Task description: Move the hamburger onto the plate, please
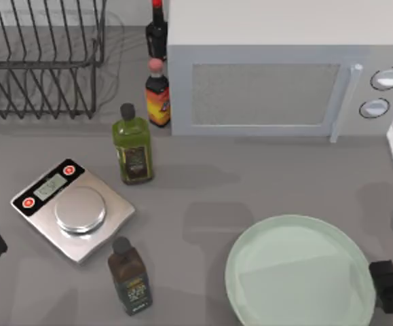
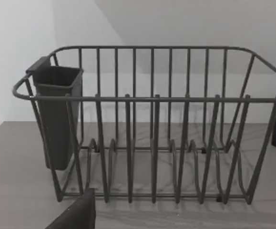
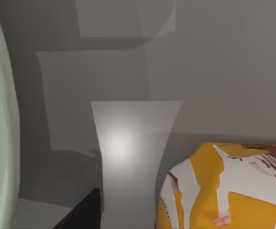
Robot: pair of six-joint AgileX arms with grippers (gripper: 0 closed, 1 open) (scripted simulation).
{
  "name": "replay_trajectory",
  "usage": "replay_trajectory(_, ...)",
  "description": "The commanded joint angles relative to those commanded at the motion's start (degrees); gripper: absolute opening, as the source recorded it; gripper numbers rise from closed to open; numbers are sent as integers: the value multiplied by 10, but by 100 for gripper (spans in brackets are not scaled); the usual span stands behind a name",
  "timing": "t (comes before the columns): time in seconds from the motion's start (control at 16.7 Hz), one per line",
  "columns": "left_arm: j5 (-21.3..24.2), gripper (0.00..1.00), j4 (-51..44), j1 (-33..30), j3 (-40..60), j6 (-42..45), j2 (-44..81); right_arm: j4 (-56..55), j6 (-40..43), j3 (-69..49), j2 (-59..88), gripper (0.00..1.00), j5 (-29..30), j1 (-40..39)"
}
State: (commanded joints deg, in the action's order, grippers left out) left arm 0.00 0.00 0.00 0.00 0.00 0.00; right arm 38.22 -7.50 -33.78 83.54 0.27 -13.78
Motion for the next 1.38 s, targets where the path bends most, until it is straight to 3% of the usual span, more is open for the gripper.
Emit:
replay_trajectory(0.24,0,100,0,0,0,0,0,43,0,-33,-13,0,0,0)
replay_trajectory(0.72,0,100,0,0,0,0,0,262,4,-164,-95,0,0,3)
replay_trajectory(1.14,0,100,0,0,0,0,0,269,9,-169,-97,0,0,0)
replay_trajectory(1.38,0,100,0,0,0,0,0,275,88,-184,-76,0,-1,-18)
